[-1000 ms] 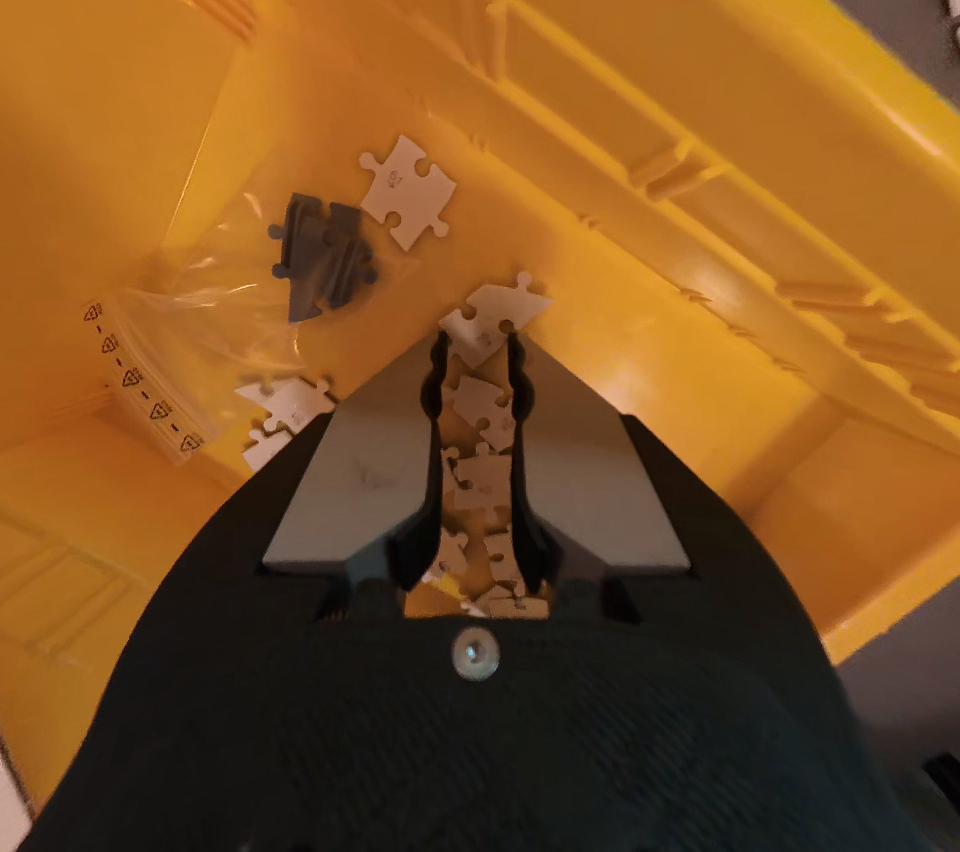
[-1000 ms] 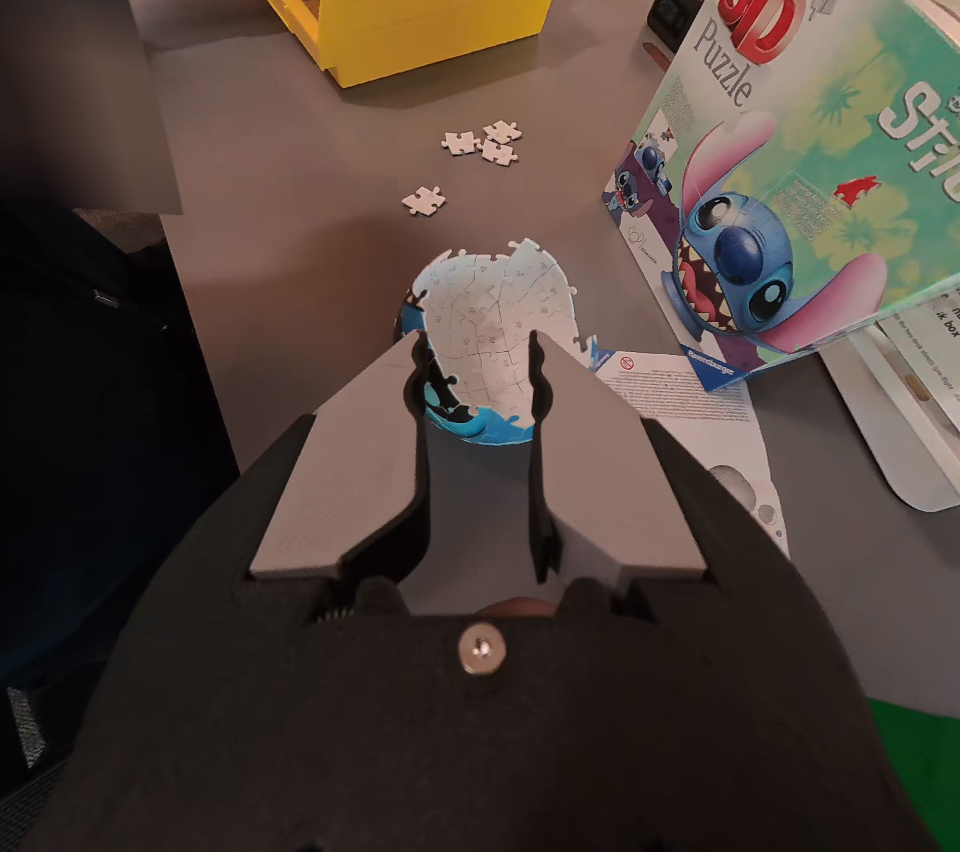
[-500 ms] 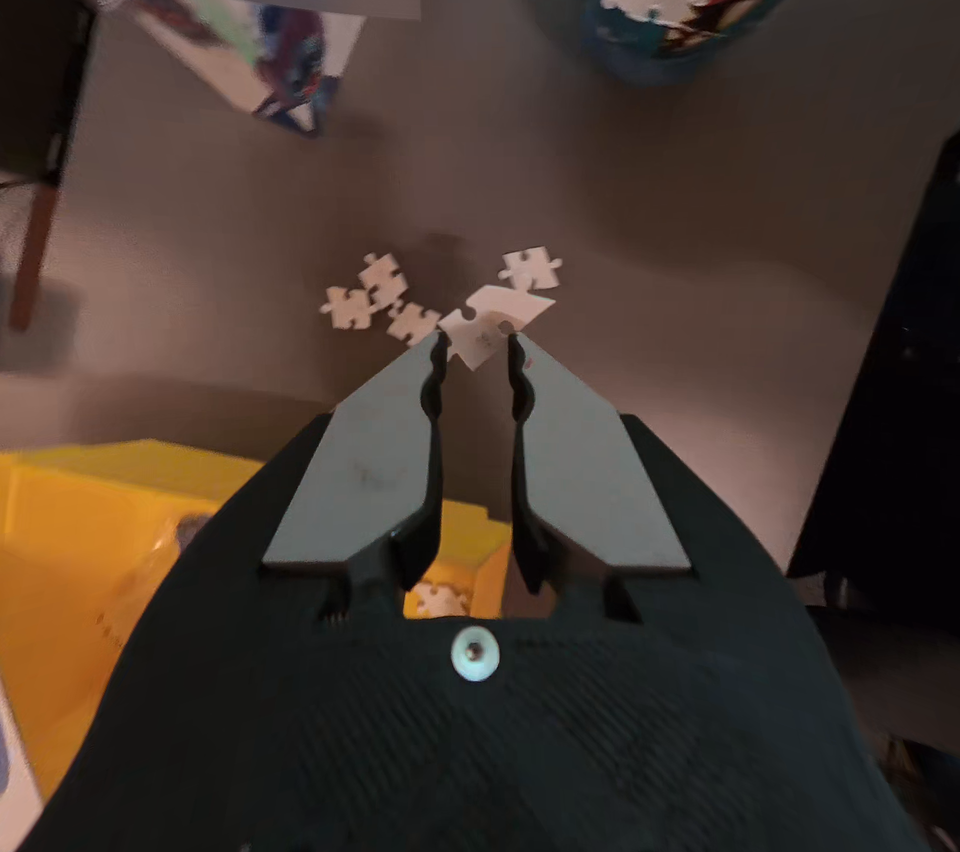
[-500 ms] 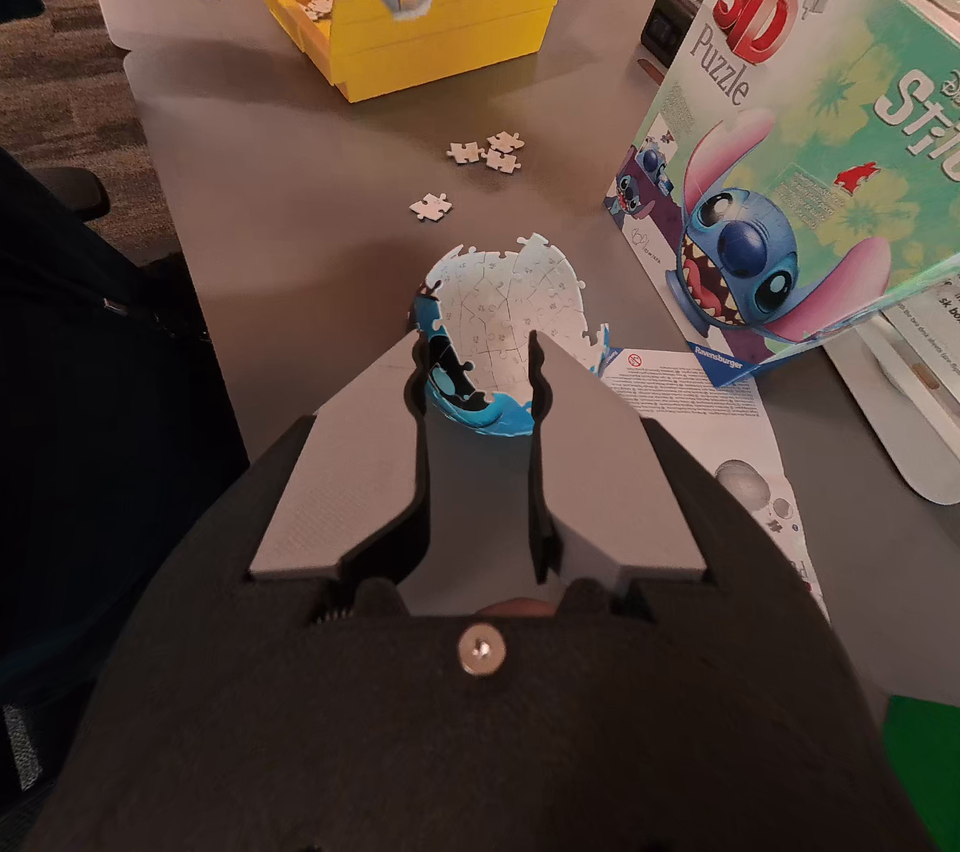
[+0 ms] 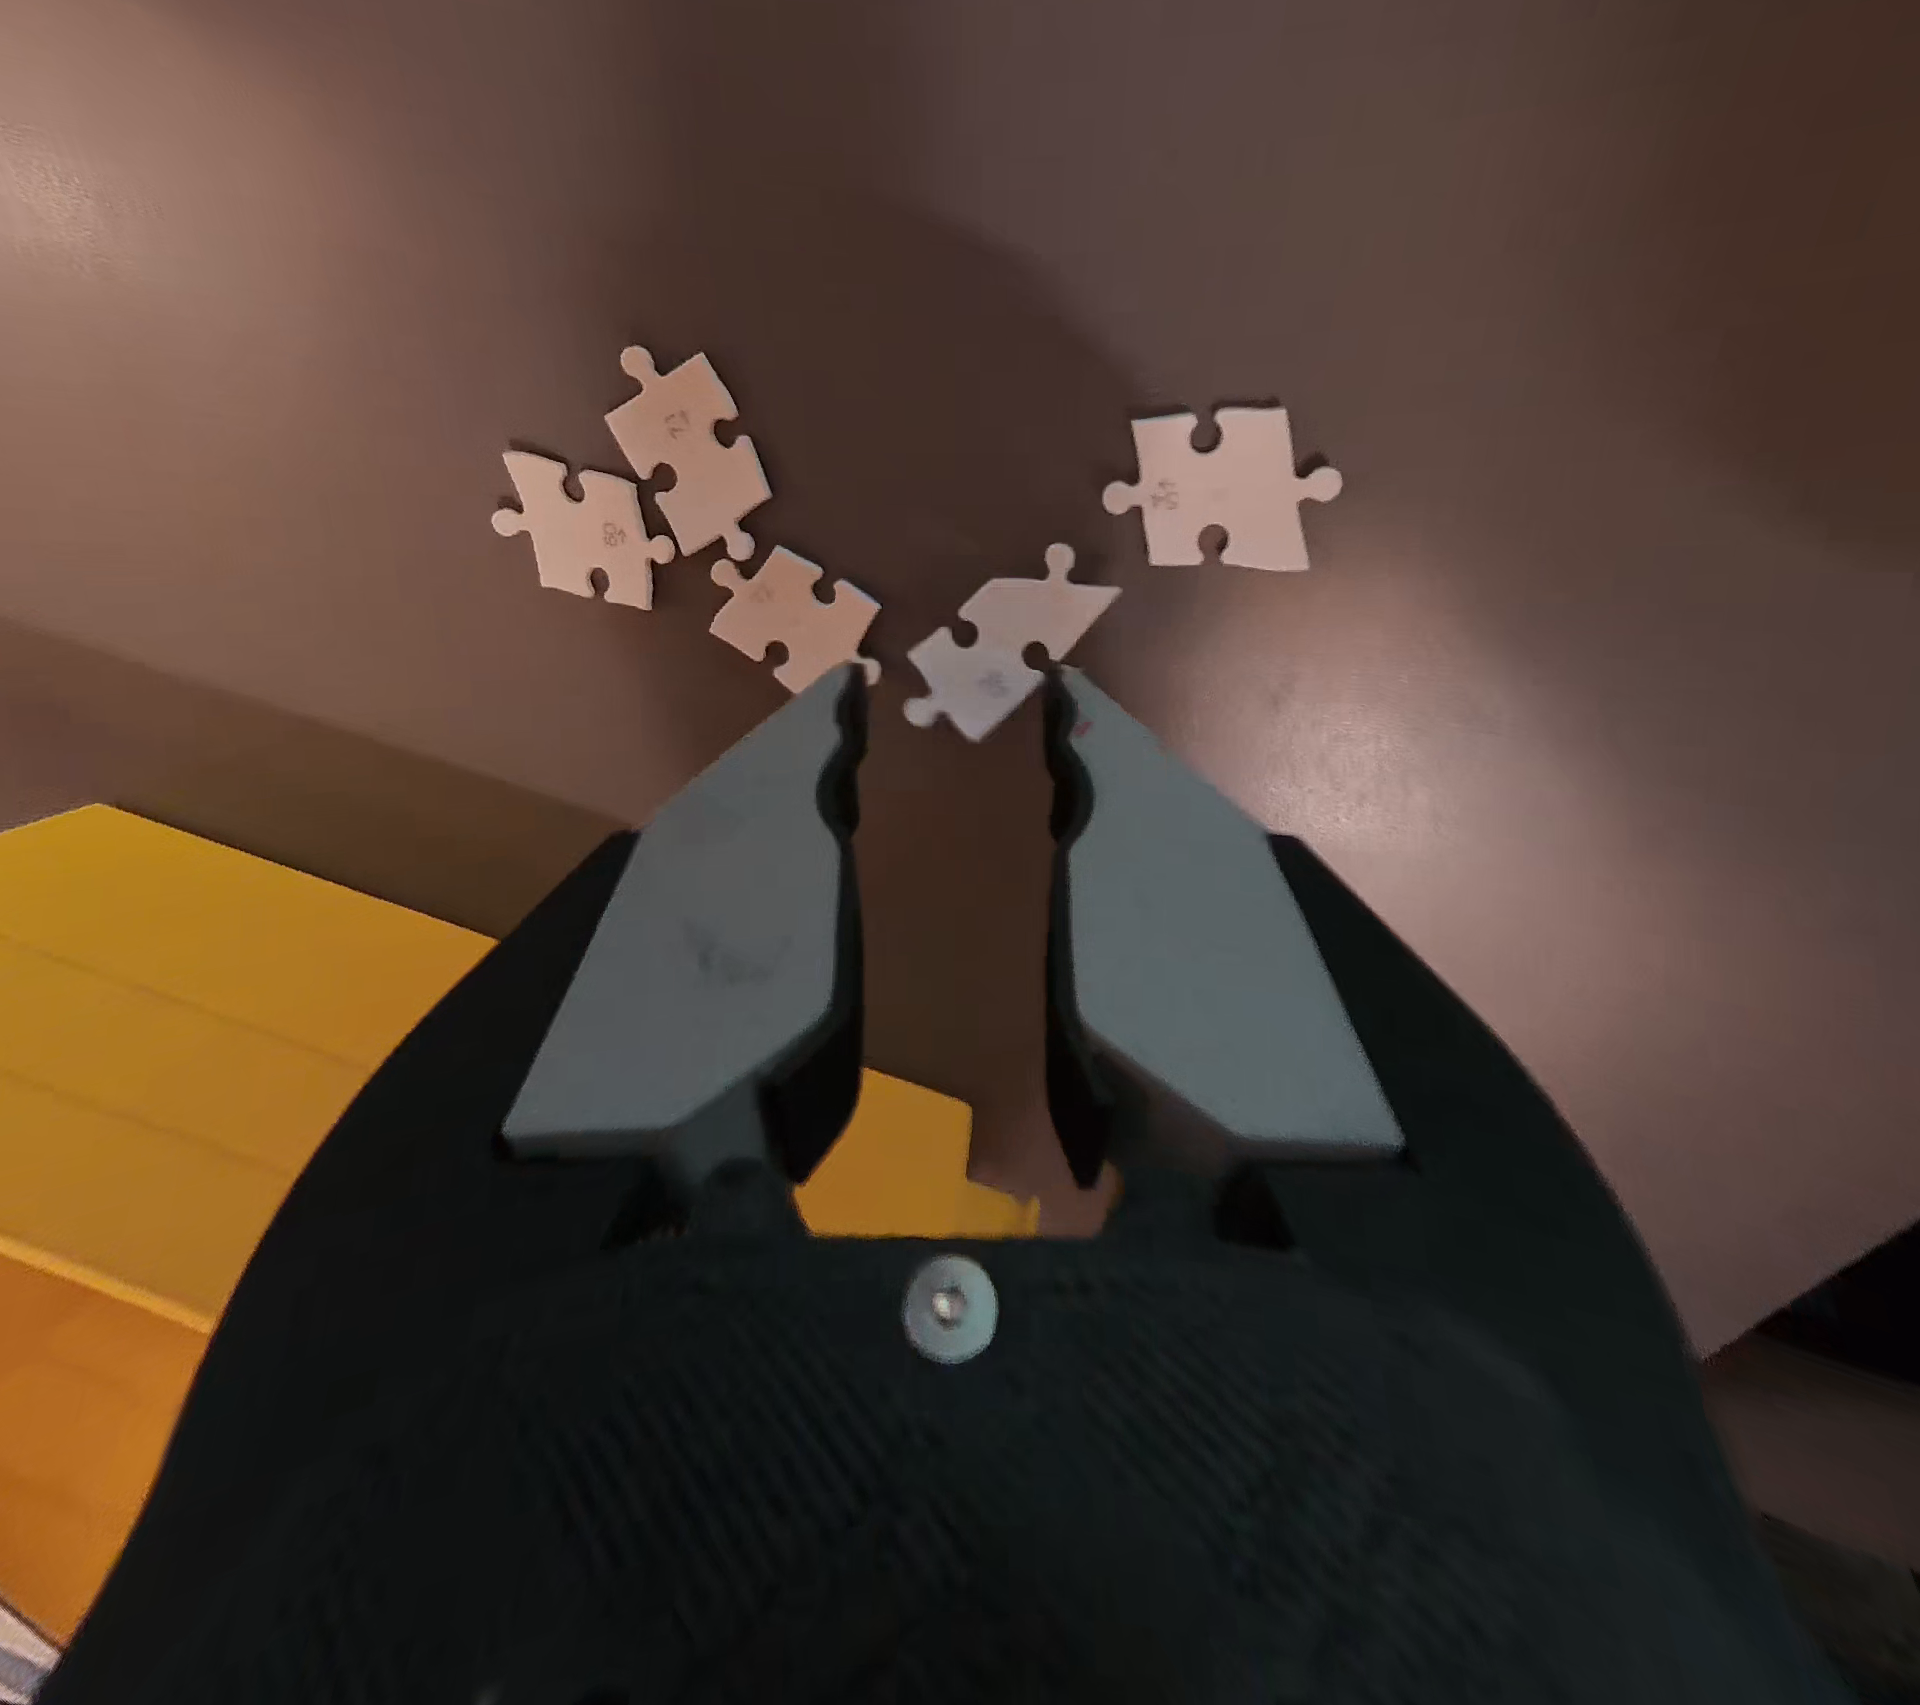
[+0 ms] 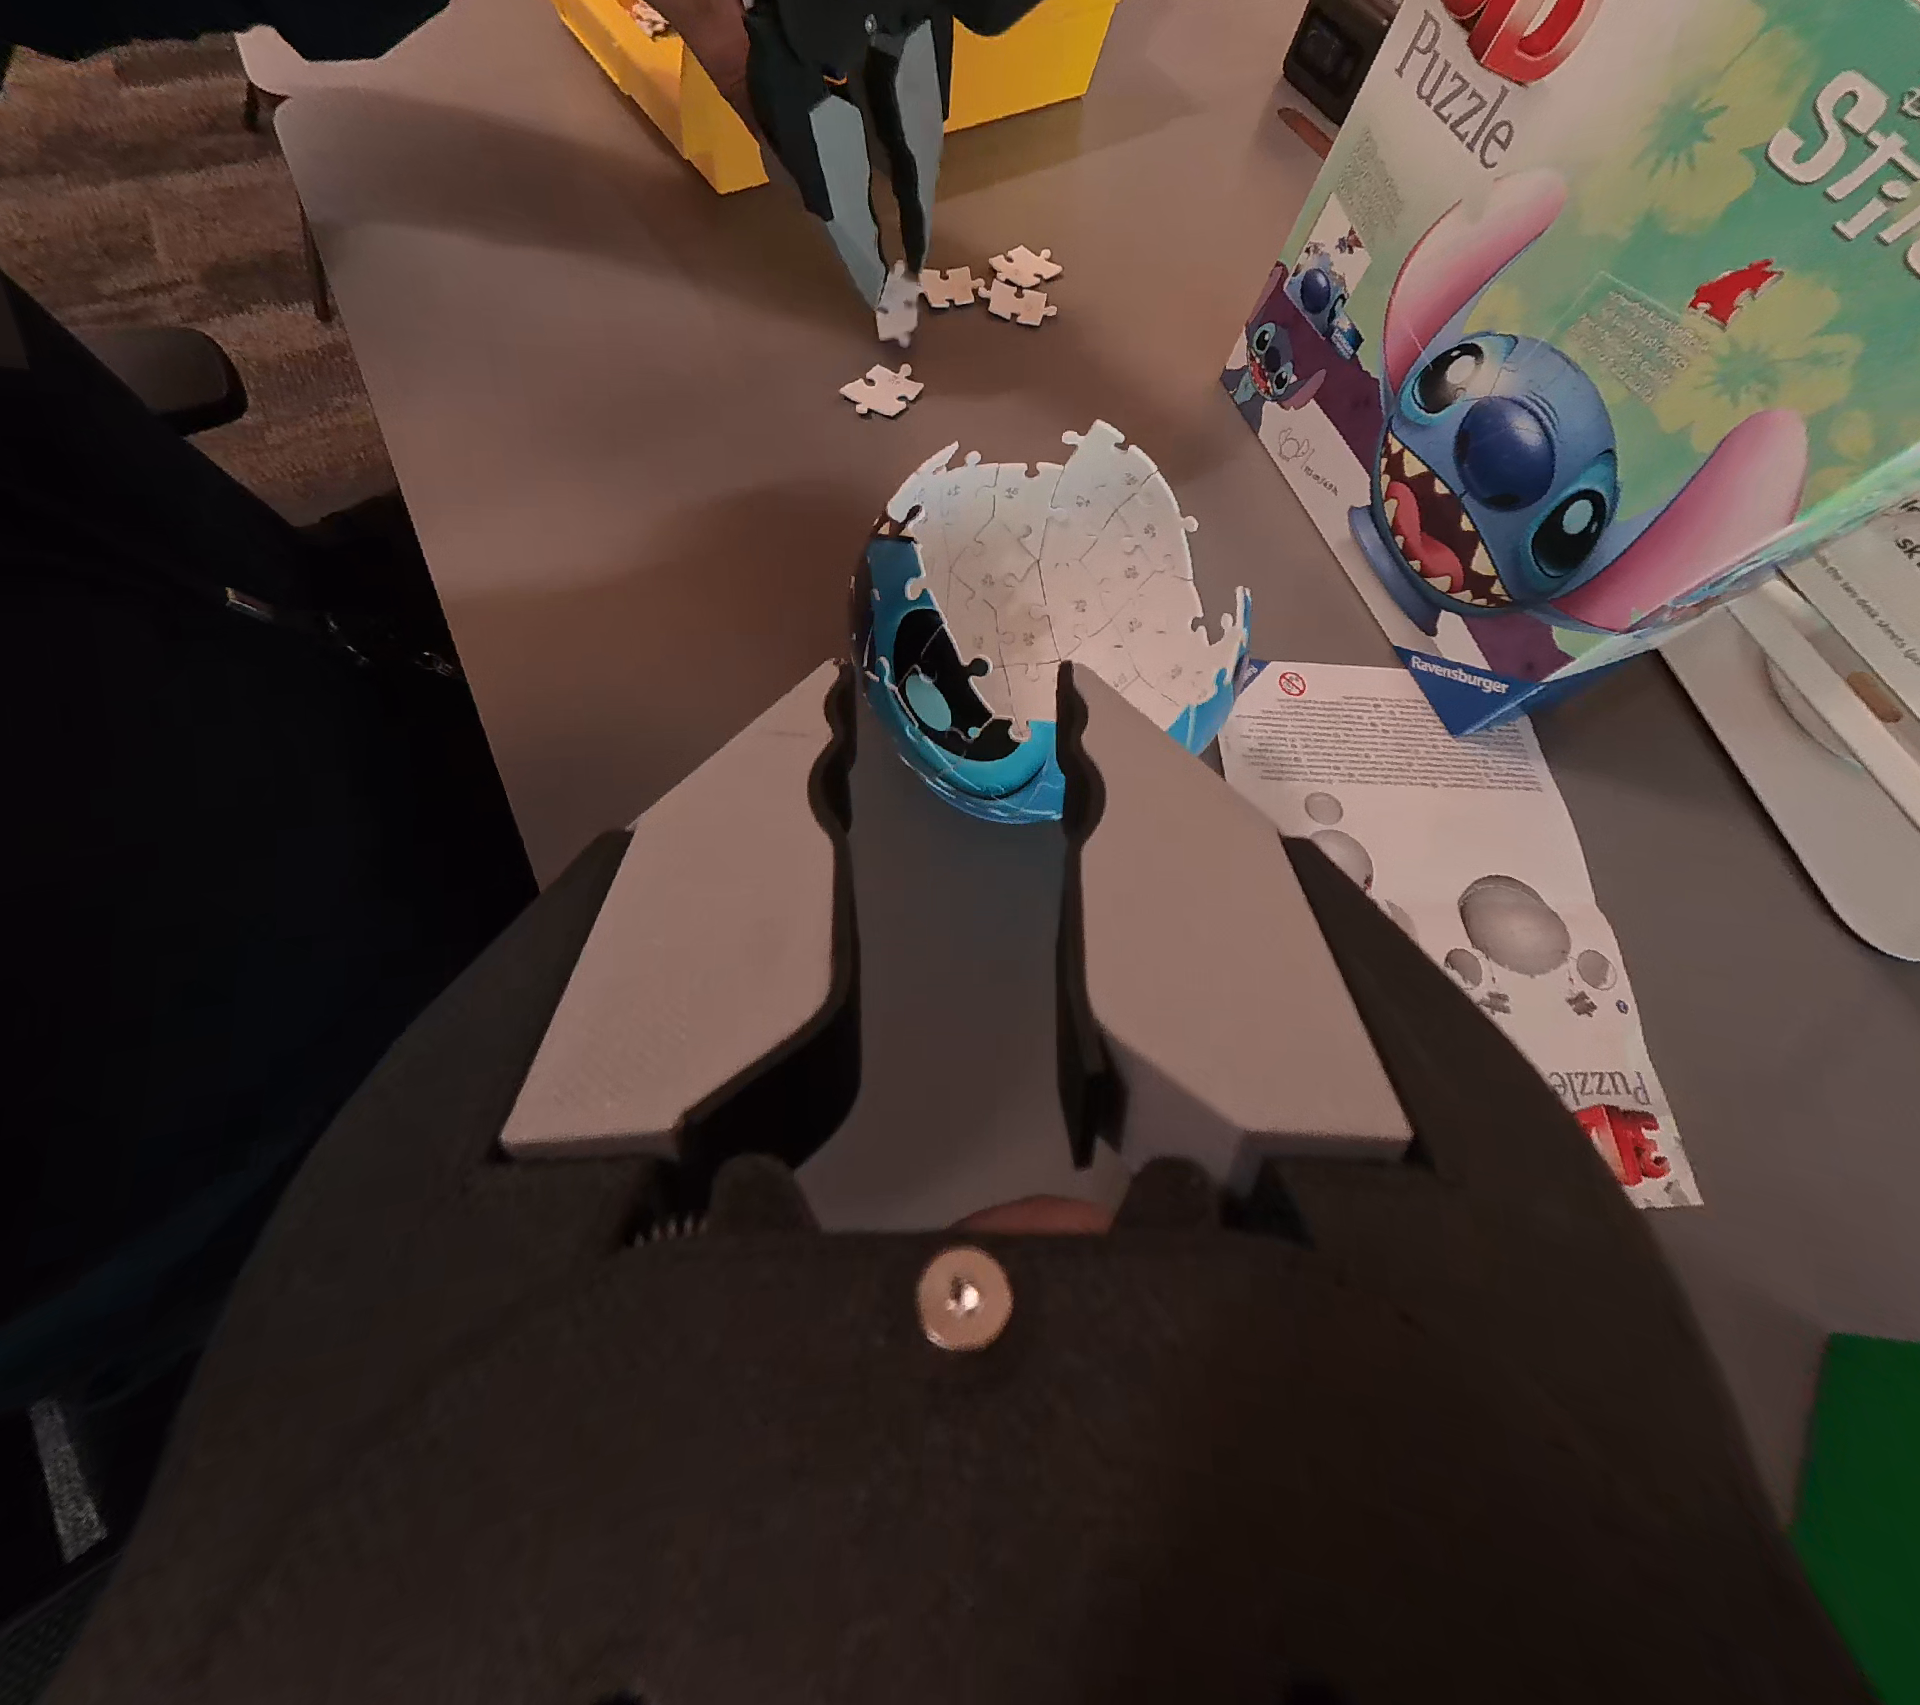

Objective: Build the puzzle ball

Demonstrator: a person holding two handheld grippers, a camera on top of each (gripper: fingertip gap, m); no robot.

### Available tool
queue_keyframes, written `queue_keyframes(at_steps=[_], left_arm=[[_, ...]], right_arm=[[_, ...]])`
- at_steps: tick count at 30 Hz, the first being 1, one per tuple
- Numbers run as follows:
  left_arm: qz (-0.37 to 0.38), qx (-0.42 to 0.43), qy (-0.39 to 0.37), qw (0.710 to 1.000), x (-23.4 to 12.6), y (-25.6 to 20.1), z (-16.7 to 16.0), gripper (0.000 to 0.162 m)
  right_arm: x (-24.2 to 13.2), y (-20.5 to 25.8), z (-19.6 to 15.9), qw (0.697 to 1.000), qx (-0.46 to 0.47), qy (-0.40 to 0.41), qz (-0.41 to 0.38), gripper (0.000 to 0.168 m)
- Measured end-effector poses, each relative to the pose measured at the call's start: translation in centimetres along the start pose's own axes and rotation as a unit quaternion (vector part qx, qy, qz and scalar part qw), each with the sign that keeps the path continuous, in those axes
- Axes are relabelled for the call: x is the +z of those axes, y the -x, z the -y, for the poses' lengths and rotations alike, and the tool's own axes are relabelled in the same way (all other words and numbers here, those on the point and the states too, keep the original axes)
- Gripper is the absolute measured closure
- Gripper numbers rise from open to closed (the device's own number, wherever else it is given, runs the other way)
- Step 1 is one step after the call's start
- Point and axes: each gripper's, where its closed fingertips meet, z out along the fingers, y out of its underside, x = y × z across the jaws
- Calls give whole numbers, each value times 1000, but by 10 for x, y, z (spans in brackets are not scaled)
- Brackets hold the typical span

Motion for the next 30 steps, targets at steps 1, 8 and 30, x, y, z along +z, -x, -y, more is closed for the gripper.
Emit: queue_keyframes(at_steps=[1, 8, 30], left_arm=[[1, -2, -5, 1000, -1, 0, 2, 119], [50, -24, -123, 991, -82, 31, 1, 118], [-17, -306, -11, 952, 6, 134, -178, 120]], right_arm=[[0, 0, 1, 1000, 0, -3, 0, 133], [-1, 1, -2, 1000, 0, -8, -4, 133], [6, -1, -2, 1000, 8, -13, -5, 134]])
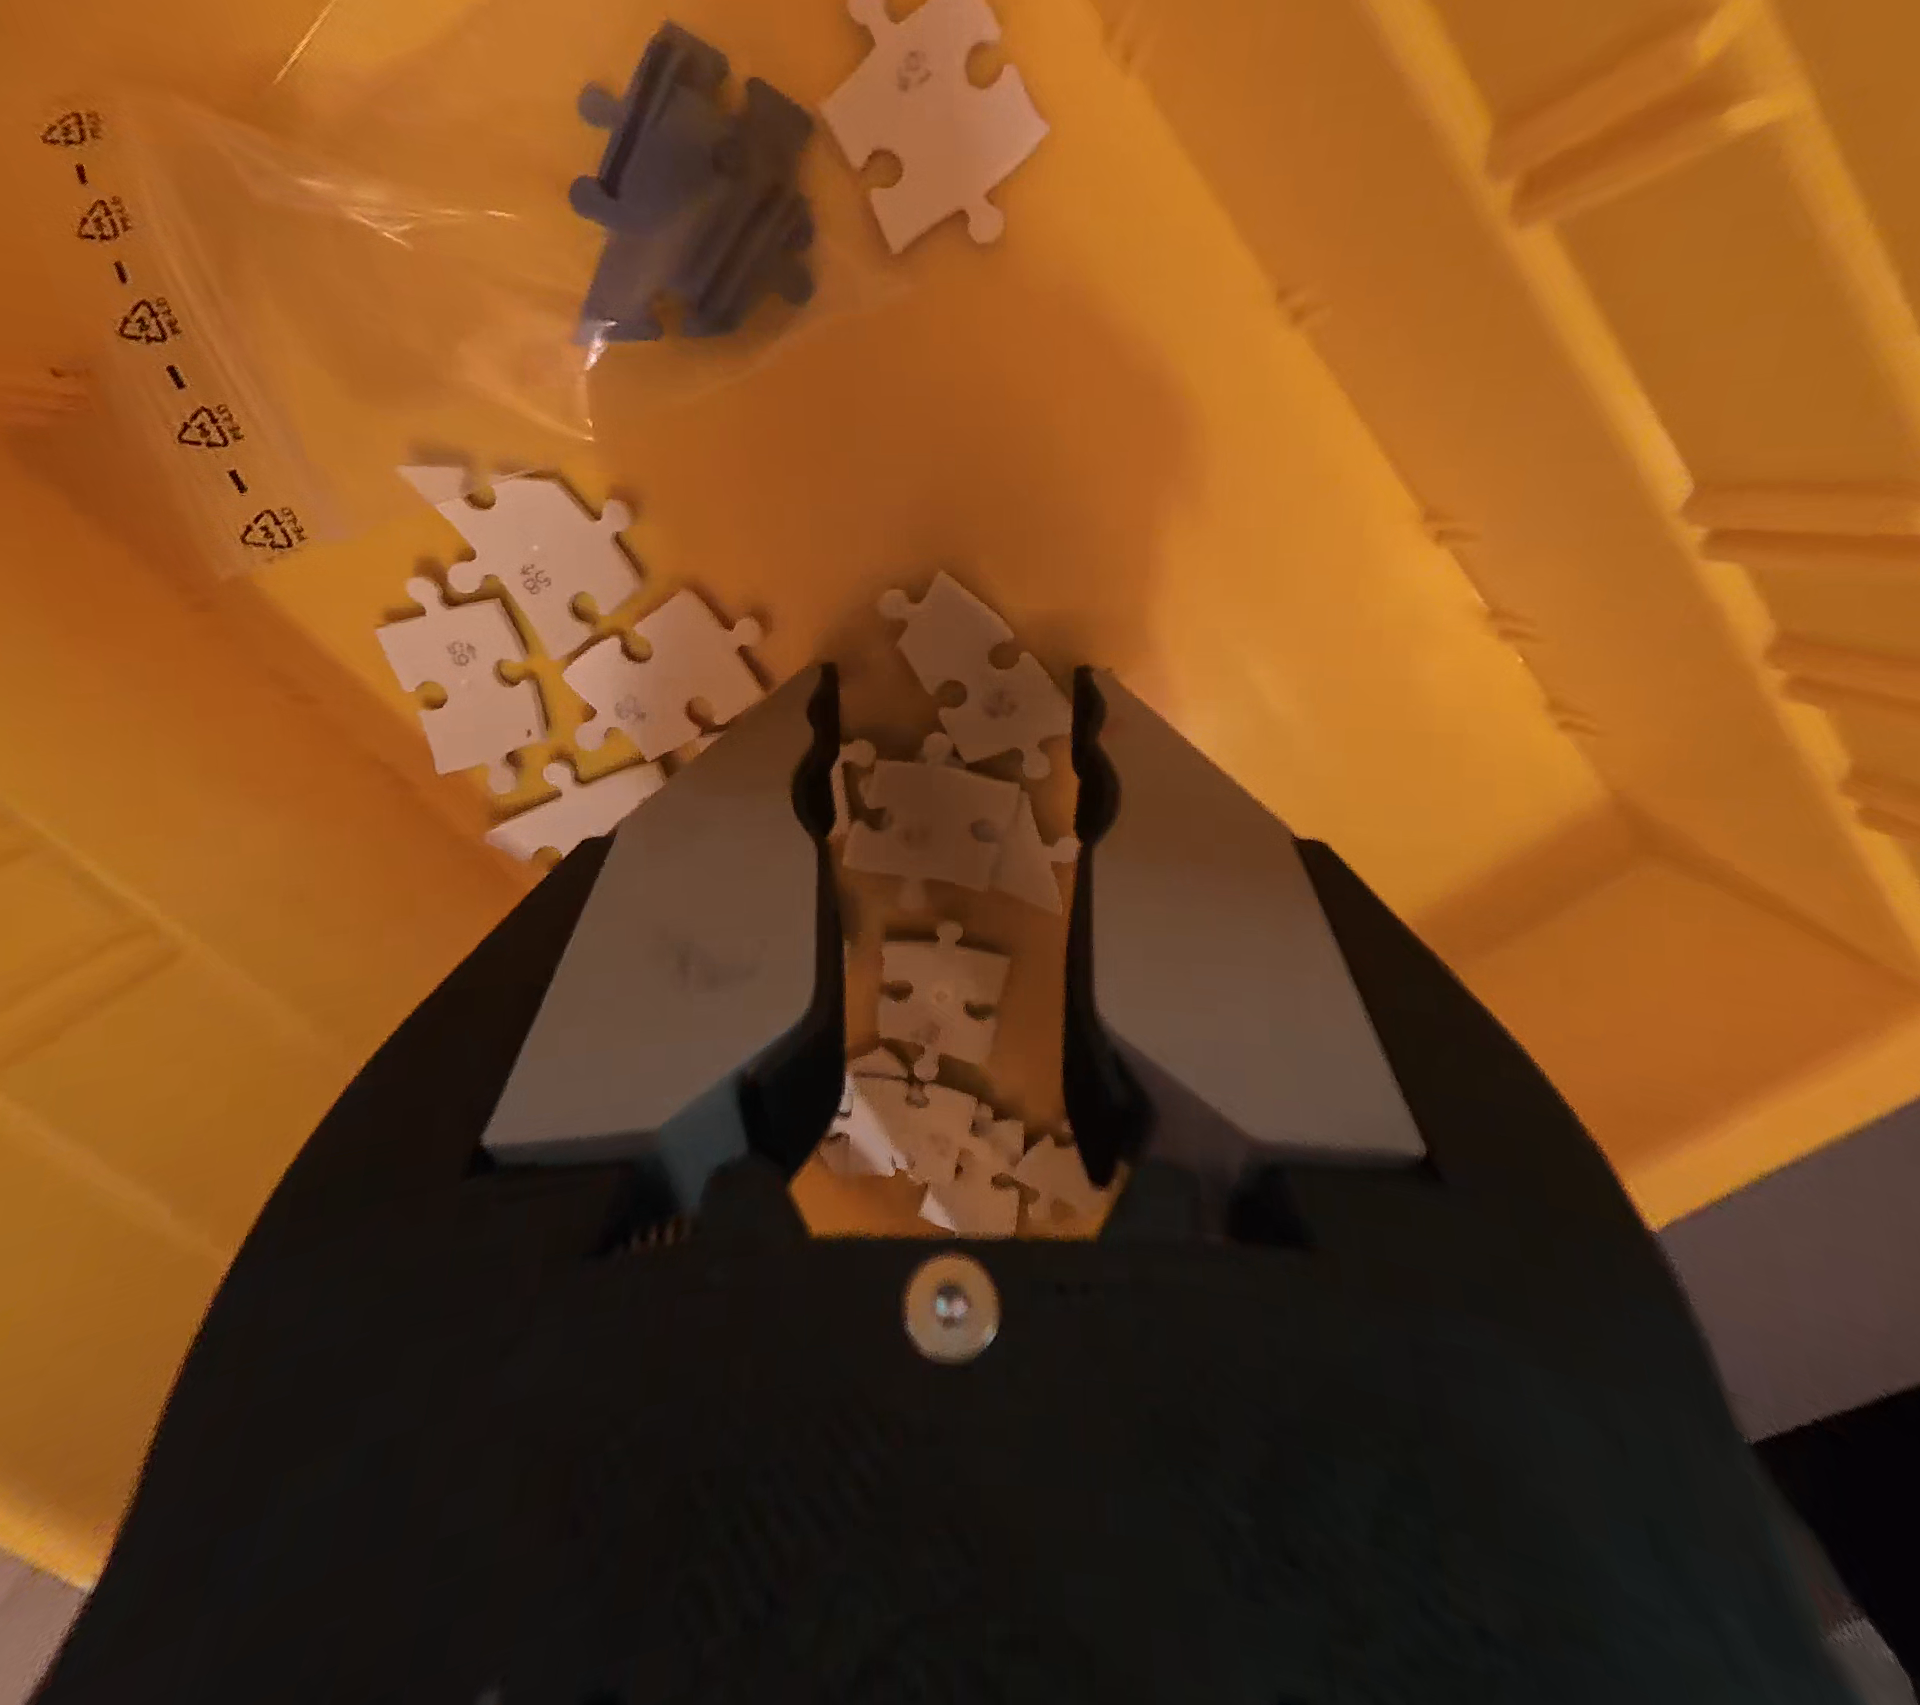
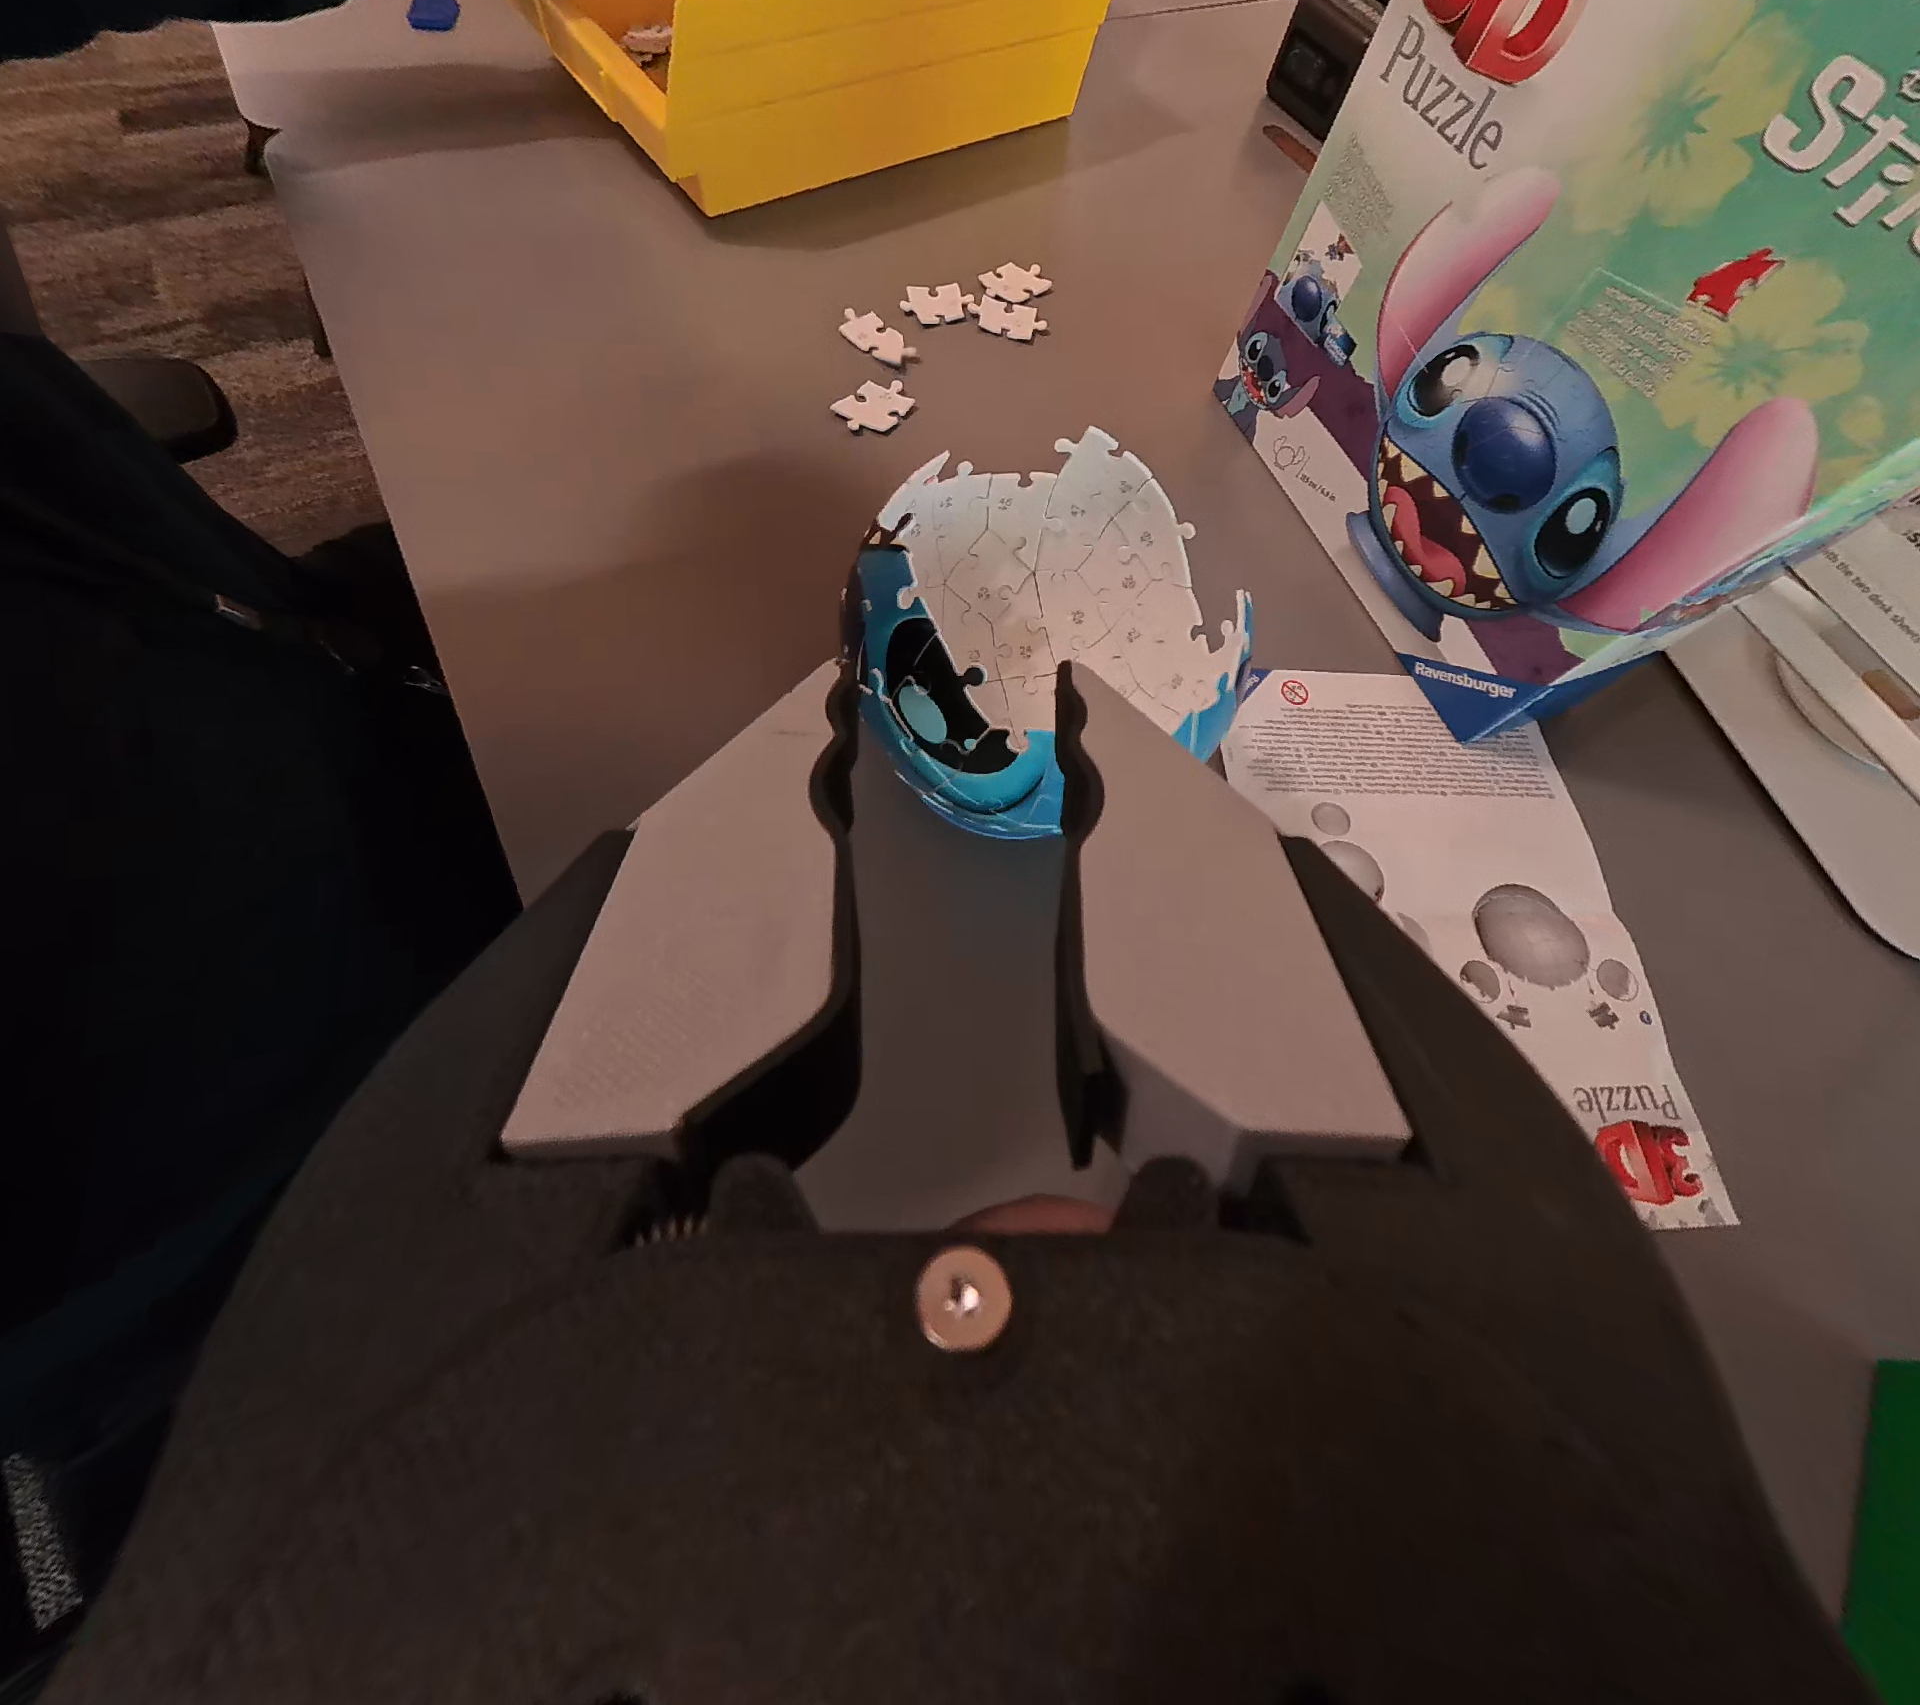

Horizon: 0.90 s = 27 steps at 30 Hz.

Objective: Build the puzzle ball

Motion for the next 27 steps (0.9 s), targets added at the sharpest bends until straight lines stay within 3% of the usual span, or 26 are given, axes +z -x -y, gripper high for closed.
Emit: queue_keyframes(at_steps=[2, 3, 10, 15, 20, 23, 27], left_arm=[[0, 3, 1, 1000, -1, -1, -2, 127], [5, 12, 7, 1000, -2, -1, -4, 141], [19, 45, -11, 999, -11, -9, -1, 141], [40, 73, -103, 991, -70, -31, 28, 142], [7, 180, -186, 966, -135, -132, 54, 141], [-7, 259, -182, 949, -126, -204, 50, 142], [16, 312, -124, 942, -62, -246, 32, 141]], right_arm=[[-2, 0, 0, 1000, 1, -5, 0, 134], [-3, 1, 0, 1000, 1, -7, 1, 134], [-1, 0, -5, 1000, 8, -10, 5, 134], [-2, -20, -13, 999, 20, -6, -28, 134], [2, -59, -45, 993, 67, 4, -101, 134], [3, -77, -67, 986, 75, 11, -148, 133], [-7, -94, -79, 977, 82, 21, -194, 132]])
